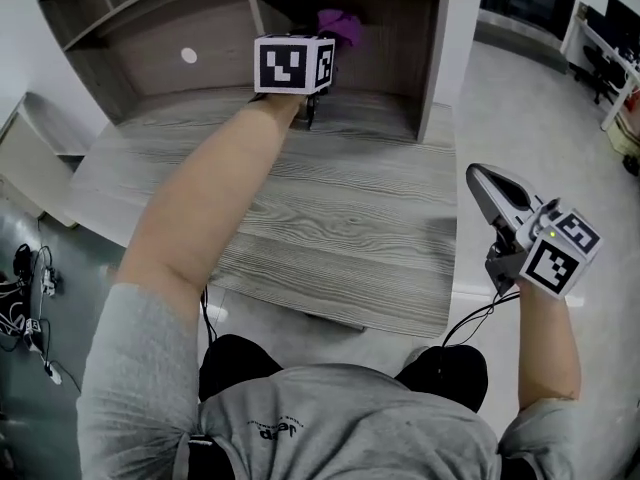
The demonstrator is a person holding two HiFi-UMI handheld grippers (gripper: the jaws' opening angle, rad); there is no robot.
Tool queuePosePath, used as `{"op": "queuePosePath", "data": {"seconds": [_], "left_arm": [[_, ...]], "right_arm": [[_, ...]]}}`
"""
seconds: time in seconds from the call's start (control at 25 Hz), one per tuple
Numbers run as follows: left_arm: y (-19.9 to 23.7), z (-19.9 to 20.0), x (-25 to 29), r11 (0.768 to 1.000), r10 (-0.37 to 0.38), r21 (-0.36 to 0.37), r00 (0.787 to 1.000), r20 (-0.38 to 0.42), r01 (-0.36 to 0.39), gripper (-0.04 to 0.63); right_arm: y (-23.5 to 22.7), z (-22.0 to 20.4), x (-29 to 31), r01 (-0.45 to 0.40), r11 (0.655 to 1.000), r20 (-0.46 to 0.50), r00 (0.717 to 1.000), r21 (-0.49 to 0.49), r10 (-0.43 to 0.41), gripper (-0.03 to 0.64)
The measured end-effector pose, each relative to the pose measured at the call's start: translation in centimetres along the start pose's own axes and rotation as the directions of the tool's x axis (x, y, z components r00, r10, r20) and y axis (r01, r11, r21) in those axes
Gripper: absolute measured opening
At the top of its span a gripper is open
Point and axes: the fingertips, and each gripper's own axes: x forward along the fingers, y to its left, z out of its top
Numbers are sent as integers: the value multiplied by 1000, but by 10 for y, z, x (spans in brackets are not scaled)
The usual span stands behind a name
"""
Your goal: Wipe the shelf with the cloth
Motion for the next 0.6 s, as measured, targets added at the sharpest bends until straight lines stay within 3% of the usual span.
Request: {"op": "queuePosePath", "data": {"seconds": [0.12,0.24,0.32,0.44,0.6], "left_arm": [[24,18,13,976,140,-173,989,46,-130,74],[43,33,24,942,239,-259,969,67,-214,74],[51,43,32,930,294,-254,953,75,-267,74],[58,57,36,919,373,-179,922,102,-352,75],[57,58,36,914,400,-139,902,160,-381,74]], "right_arm": [[-3,-1,0,-25,1000,3,1000,7,25,20],[-10,0,-4,-44,999,5,999,15,44,20],[-17,0,-7,-52,998,7,999,18,52,20],[-26,0,-12,-67,997,20,998,24,66,20],[-37,0,-20,-86,996,38,996,33,84,20]]}}
